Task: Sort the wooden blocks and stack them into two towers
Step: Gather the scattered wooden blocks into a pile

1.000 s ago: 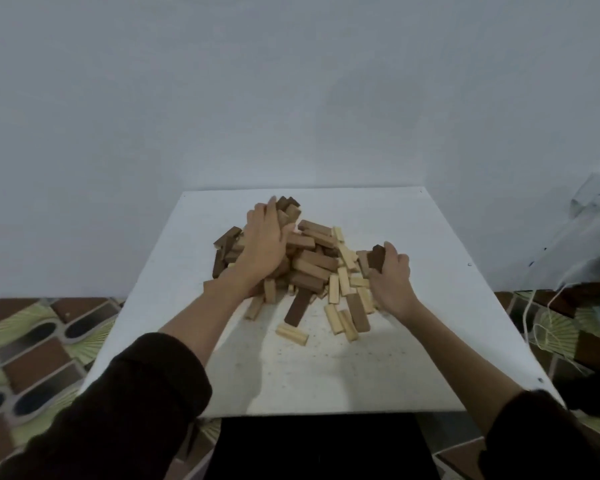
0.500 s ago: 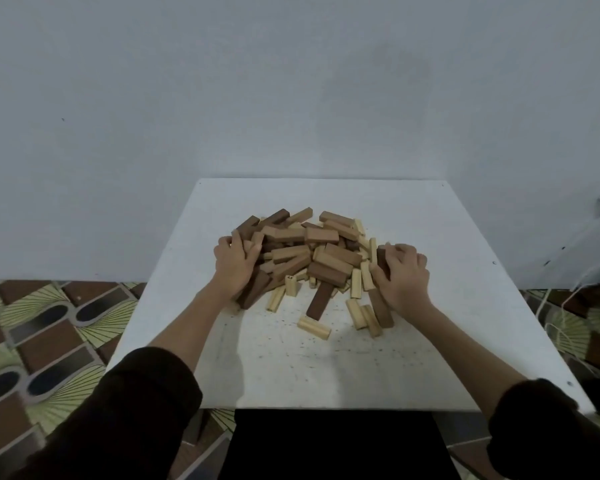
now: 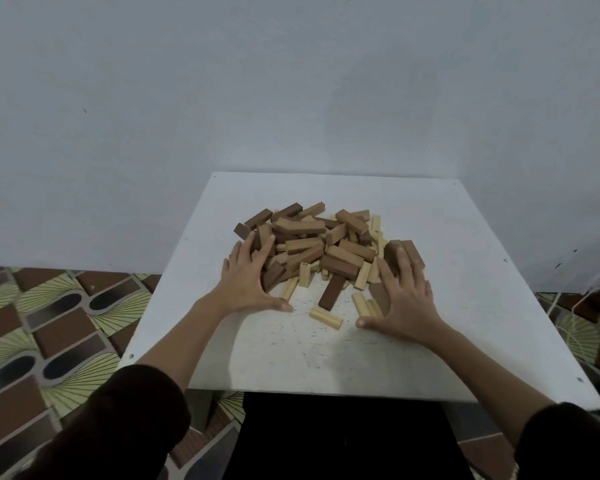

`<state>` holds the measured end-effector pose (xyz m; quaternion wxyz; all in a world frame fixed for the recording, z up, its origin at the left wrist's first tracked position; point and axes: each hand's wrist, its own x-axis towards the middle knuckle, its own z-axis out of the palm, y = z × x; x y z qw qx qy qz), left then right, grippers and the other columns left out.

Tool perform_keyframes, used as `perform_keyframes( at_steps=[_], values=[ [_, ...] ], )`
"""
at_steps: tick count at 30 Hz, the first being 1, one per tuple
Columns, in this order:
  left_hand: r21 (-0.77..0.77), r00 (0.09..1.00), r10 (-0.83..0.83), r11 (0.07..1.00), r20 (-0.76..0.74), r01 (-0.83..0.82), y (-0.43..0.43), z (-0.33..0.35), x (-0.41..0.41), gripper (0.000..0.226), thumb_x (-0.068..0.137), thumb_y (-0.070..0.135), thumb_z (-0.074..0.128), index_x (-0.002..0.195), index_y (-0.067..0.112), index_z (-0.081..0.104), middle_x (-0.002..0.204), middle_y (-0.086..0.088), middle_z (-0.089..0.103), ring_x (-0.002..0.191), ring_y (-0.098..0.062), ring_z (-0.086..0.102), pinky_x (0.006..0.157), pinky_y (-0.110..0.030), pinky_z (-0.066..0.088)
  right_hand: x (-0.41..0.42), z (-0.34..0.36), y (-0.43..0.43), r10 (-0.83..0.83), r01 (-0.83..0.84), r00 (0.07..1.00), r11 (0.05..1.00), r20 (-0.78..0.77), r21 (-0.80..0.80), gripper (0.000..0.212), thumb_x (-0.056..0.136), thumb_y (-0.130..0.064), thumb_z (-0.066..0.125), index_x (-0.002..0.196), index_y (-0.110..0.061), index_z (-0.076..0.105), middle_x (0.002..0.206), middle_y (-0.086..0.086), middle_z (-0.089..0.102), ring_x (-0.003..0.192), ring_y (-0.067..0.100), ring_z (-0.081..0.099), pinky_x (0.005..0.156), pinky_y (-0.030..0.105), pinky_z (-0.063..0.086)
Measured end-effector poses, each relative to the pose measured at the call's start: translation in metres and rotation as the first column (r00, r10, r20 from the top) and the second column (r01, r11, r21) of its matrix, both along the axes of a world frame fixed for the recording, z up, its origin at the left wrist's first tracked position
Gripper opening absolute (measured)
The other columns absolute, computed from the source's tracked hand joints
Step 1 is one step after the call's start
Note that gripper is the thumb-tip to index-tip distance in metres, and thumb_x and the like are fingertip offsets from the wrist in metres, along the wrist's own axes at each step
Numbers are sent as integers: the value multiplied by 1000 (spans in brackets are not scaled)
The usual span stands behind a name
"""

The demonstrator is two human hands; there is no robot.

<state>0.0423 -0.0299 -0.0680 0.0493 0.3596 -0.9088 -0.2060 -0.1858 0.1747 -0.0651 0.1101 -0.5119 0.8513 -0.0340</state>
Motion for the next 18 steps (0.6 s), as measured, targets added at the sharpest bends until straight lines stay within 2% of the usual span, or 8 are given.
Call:
perform_keyframes(
  at_steps=[3, 11, 15, 18],
  values=[
    [-56, 999, -29, 998, 35, 31, 6, -2, -2, 143, 29, 98, 45, 146, 42, -15, 157, -2, -16, 144, -32, -8, 111, -61, 13, 16, -1, -7, 15, -16, 1000, 1000, -15, -20, 144, 25, -105, 11, 146, -33, -18, 148, 2, -40, 141, 36, -22, 113, 59, 9],
    [-158, 999, -29, 987, -26, 25, 5, -13, -13, 141, 29, 104, 29, 149, 37, -4, 159, -9, -3, 143, -41, 2, 110, -59, 21, 42, -3, -24, -91, 90, 996, 994, -16, -55, 139, 33, -100, 16, 147, -28, -19, 138, 2, -52, 139, 40, -24, 112, 59, 5],
    [-191, 997, -64, 980, -35, 56, 2, -16, -15, 136, 34, 104, 28, 148, 37, -4, 159, -10, -1, 143, -41, 3, 110, -59, 21, 40, -6, -29, -110, 108, 994, 991, -20, -75, 144, 28, -103, 5, 148, -27, -15, 135, 1, -53, 139, 40, -23, 112, 58, 5],
    [-224, 995, -96, 971, -32, 87, -1, -17, -19, 133, 38, 103, 29, 149, 36, -3, 159, -11, 0, 144, -41, 4, 112, -59, 21, 36, -8, -32, -117, 114, 993, 987, -23, -113, 143, 30, -103, -1, 150, -26, -9, 143, 2, -45, 140, 39, -20, 113, 57, 7]
  ],
)
